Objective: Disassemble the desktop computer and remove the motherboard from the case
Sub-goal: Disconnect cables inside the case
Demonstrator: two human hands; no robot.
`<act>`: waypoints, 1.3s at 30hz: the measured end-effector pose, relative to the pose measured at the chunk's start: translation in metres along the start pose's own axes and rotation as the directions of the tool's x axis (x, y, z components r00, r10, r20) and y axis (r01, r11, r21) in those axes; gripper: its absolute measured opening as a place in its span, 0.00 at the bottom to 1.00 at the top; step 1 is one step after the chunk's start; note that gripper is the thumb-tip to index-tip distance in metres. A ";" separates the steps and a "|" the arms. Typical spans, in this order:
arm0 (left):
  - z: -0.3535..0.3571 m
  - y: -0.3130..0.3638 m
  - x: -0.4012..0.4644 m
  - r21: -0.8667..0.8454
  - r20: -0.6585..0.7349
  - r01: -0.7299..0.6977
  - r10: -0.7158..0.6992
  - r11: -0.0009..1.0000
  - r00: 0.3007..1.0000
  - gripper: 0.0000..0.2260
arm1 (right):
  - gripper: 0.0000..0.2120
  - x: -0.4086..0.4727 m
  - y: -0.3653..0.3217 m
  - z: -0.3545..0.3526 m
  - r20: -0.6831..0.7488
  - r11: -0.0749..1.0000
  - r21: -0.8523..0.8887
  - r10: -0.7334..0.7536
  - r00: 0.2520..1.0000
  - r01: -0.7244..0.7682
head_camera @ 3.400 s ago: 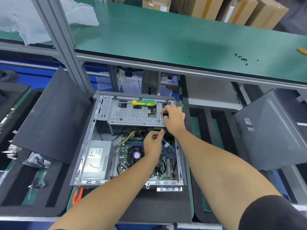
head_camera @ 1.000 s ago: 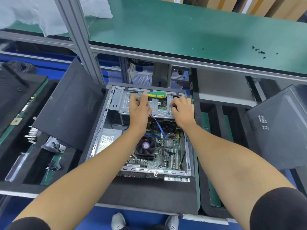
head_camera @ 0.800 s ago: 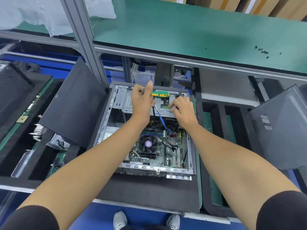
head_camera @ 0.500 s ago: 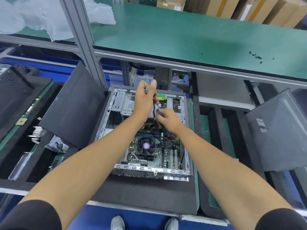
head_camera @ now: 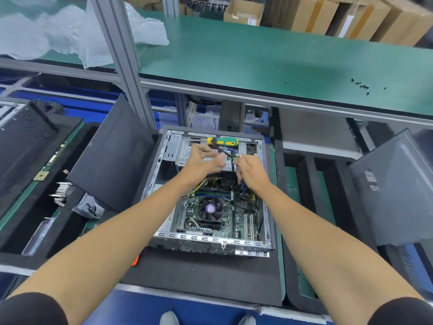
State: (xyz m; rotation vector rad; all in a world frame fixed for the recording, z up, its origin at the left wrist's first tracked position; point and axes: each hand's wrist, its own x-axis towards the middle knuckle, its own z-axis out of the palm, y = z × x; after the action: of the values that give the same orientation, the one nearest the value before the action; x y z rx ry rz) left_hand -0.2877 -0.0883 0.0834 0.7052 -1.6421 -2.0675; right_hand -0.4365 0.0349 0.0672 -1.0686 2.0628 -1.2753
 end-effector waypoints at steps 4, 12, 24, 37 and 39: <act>0.013 -0.020 -0.007 0.188 0.106 0.140 -0.162 0.972 0.981 0.31 | 0.19 -0.003 -0.001 0.000 0.055 1.000 -0.016 0.004 0.999 -0.003; 0.018 -0.032 -0.007 0.335 -0.002 -0.015 0.017 0.942 1.000 0.06 | 0.20 -0.011 0.004 -0.008 0.087 0.998 0.024 0.053 0.995 -0.055; -0.055 0.013 -0.013 0.817 0.056 -0.253 0.366 0.519 0.929 0.11 | 0.20 -0.030 0.022 -0.017 -0.017 0.994 -0.077 0.079 0.997 -0.080; -0.071 0.018 -0.026 0.729 0.578 -0.649 -0.312 -0.216 0.754 0.33 | 0.20 -0.033 0.022 -0.014 -0.044 0.983 -0.173 0.053 0.998 -0.060; -0.067 0.016 -0.029 0.803 0.548 -0.593 -0.311 -0.066 0.777 0.28 | 0.17 -0.034 0.021 -0.014 -0.019 0.973 -0.226 0.038 0.999 -0.041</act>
State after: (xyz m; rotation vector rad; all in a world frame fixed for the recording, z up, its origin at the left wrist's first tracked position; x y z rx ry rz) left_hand -0.2235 -0.1262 0.0906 -0.0022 -3.4458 -0.2843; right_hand -0.4351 0.0755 0.0546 -1.1112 2.2706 -1.0503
